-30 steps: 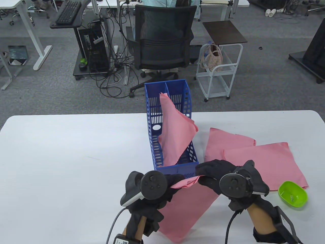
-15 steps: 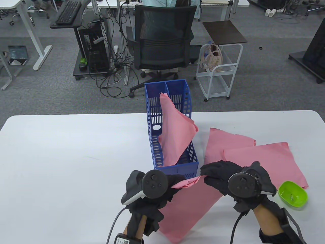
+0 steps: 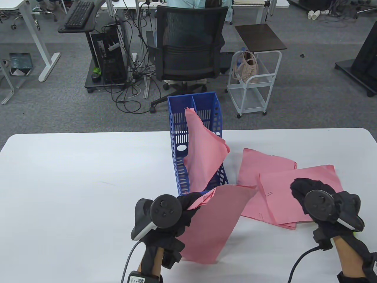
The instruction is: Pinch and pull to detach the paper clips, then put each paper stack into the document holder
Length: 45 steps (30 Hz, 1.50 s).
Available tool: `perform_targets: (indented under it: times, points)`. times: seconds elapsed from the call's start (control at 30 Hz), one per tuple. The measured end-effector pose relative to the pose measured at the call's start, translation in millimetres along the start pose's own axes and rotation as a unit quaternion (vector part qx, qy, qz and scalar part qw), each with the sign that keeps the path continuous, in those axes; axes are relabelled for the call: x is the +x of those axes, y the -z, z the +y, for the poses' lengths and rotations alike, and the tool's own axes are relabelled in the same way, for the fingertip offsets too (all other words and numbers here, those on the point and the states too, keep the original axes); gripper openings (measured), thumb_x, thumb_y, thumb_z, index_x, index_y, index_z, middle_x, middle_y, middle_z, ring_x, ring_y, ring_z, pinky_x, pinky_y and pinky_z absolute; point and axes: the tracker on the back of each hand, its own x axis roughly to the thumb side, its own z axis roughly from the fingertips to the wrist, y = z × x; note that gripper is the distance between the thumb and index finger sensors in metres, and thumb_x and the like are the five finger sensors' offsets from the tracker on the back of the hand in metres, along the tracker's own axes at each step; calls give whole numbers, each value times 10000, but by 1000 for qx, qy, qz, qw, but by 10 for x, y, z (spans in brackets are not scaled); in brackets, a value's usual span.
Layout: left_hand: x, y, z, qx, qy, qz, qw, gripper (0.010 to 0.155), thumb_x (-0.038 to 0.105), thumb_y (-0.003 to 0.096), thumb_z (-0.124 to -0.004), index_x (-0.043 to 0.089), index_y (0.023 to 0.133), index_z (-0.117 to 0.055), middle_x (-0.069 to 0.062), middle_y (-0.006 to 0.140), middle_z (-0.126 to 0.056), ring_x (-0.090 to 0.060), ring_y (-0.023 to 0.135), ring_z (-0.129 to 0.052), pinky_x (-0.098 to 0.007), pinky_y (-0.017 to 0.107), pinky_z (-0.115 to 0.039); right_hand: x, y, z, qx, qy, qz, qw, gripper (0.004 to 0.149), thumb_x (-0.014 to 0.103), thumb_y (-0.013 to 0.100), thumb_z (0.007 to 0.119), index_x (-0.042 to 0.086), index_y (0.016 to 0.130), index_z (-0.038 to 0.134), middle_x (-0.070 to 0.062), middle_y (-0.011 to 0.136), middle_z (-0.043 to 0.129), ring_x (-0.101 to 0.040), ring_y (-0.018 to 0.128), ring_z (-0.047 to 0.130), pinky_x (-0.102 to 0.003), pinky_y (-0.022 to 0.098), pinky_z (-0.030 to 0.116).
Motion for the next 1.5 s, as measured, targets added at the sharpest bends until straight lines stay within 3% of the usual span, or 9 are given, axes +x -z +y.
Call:
perform_targets:
  times: [0.13, 0.23, 0.4, 0.57, 0.9, 1.07, 1.17, 1.37, 1.5]
  points:
    - [-15, 0, -2, 7, -1, 6, 1000, 435, 311, 582, -682, 197, 990, -784, -66, 856, -967, -209, 655, -1064, -357, 496, -908, -513, -27, 264, 43, 3, 90, 995, 368, 299, 596, 654, 179, 937, 723, -145, 1030, 764, -391, 891, 816, -494, 688, 662]
    - [-10, 14, -29, 12, -1, 8, 1000, 444, 341, 572, -667, 214, 983, -774, -83, 846, -962, -233, 637, -1059, -392, 475, -893, -789, -65, 496, 83, 2, 138, 987, 368, 298, 599, 651, 179, 940, 719, -149, 1036, 755, -394, 898, 808, -496, 692, 658]
    - [36, 33, -57, 7, 6, 8, 1000, 443, 323, 577, -670, 189, 986, -774, -81, 833, -966, -214, 621, -1067, -364, 466, -904, -1060, -146, 793, 134, 10, 183, 974, 371, 297, 602, 647, 178, 948, 712, -154, 1052, 739, -401, 917, 791, -505, 702, 646]
    - [161, 22, 47, 6, 31, 15, 999, 447, 319, 577, -673, 169, 984, -778, -86, 808, -975, -211, 576, -1079, -355, 433, -910, -1208, -236, 932, 157, 41, 203, 966, 386, 301, 605, 645, 174, 964, 706, -169, 1074, 716, -421, 939, 765, -521, 715, 627]
    - [687, -17, 591, 61, 139, 40, 988, 457, 307, 582, -673, 146, 1000, -762, -99, 820, -966, -205, 545, -1089, -333, 406, -922, -1267, -335, 927, 140, 68, 197, 968, 449, 346, 600, 642, 173, 1012, 674, -190, 1108, 677, -443, 973, 727, -540, 731, 609]
    - [935, 24, 967, 120, 239, 94, 959, 460, 307, 580, -677, 143, 1001, -762, -98, 813, -972, -189, 500, -1095, -316, 369, -925, -1256, -344, 912, 136, 58, 190, 971, 462, 360, 597, 643, 169, 1017, 673, -195, 1112, 671, -451, 978, 719, -546, 735, 601]
    - [1021, 145, 1129, 114, 273, 137, 945, 460, 298, 584, -681, 132, 1005, -763, -100, 816, -973, -188, 496, -1098, -310, 368, -928, -1244, -325, 914, 136, 59, 185, 971, 465, 361, 597, 643, 168, 1018, 672, -197, 1114, 668, -451, 979, 717, -548, 736, 599]
    - [1103, 443, 1164, 168, 332, 206, 905, 479, 292, 586, -676, 109, 1025, -734, -132, 852, -951, -190, 520, -1101, -306, 380, -937, -1254, -328, 914, 130, 61, 181, 973, 467, 363, 596, 642, 168, 1019, 671, -196, 1117, 664, -451, 983, 712, -550, 739, 595]
    - [1077, 629, 1037, 205, 309, 222, 902, 521, 256, 602, -651, 76, 1090, -615, -172, 959, -847, -213, 619, -1079, -315, 437, -937, -1269, -342, 919, 130, 67, 183, 972, 469, 363, 597, 641, 166, 1022, 669, -200, 1120, 659, -456, 986, 706, -556, 740, 590]
